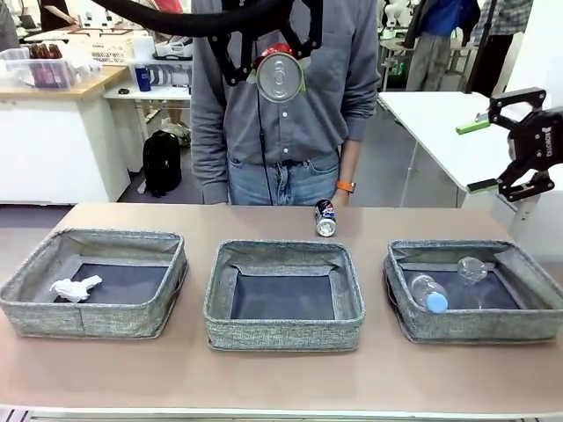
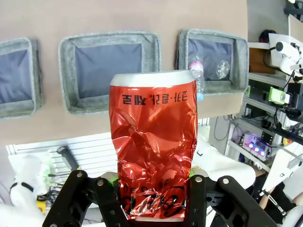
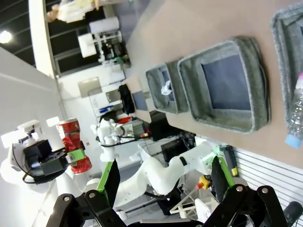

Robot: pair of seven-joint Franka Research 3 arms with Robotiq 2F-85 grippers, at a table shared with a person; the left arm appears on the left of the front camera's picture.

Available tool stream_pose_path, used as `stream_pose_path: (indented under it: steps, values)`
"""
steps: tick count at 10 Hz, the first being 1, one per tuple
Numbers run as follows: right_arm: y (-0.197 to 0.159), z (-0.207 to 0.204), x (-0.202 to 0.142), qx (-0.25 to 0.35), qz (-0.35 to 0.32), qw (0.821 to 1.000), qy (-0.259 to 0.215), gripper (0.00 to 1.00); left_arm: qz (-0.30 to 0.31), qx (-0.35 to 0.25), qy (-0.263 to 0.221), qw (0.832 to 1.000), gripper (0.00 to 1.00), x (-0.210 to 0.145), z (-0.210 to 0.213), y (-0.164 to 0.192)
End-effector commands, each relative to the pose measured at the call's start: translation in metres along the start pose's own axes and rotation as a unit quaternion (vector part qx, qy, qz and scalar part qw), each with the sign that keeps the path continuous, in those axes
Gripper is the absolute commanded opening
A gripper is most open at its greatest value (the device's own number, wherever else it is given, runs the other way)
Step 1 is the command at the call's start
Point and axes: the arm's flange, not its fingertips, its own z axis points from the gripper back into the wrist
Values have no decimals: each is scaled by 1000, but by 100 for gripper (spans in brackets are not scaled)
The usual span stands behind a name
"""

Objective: Sort the waste into the appropriate baskets.
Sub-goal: Pick up the waste item pointed out by the person, then place the picked waste into the Fabric basket indicated by the person.

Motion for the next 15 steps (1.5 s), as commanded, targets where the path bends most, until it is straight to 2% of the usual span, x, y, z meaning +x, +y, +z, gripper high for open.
stream_pose_path:
  steps: [1,15]
  values:
    - [2,4,0,-2,3,1000,7,100,0,-4,-5,1000,26,-1,3,-1]
    - [2,4,0,-2,3,1000,7,100,0,-4,-5,1000,26,-1,3,-1]
